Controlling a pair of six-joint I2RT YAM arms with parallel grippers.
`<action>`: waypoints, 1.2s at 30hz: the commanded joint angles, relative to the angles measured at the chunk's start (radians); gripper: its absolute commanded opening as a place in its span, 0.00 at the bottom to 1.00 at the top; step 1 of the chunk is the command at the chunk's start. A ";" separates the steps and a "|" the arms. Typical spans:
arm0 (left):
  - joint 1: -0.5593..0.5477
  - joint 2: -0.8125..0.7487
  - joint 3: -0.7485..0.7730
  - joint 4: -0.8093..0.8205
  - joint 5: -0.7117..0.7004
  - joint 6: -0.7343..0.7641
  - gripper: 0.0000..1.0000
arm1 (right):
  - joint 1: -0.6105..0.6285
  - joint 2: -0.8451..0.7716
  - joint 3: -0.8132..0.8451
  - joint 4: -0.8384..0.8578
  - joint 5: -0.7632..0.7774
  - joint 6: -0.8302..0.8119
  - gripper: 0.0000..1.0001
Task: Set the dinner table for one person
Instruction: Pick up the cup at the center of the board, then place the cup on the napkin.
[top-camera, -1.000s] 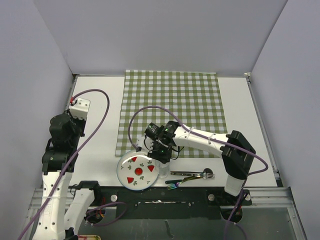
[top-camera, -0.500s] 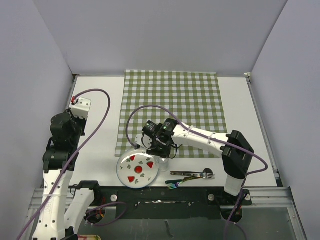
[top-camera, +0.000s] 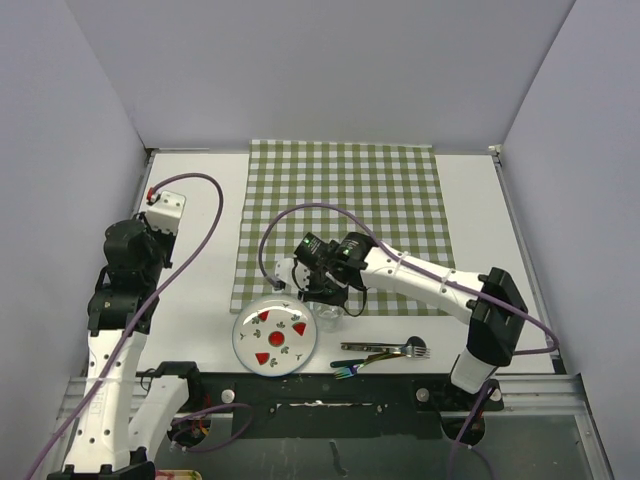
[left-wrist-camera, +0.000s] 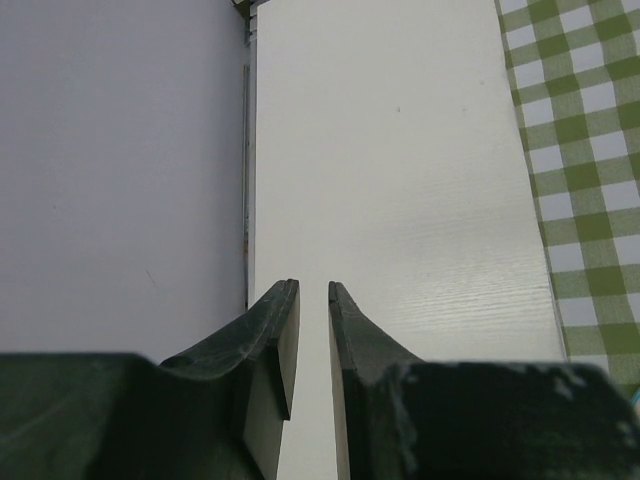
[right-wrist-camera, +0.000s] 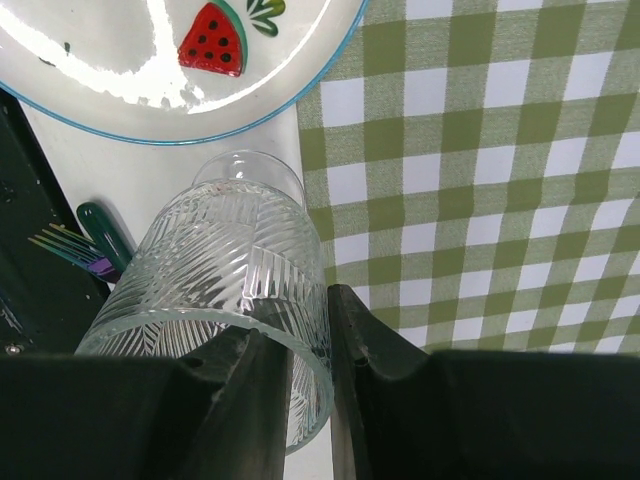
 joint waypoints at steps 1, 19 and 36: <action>0.006 0.006 0.053 0.047 0.015 0.001 0.17 | -0.033 -0.074 0.005 0.018 0.019 -0.025 0.00; 0.005 0.086 0.081 0.061 0.078 -0.037 0.17 | -0.513 0.070 0.254 0.067 0.013 -0.107 0.00; 0.005 0.140 0.069 0.082 0.128 -0.041 0.17 | -0.706 0.476 0.821 0.056 0.027 -0.060 0.00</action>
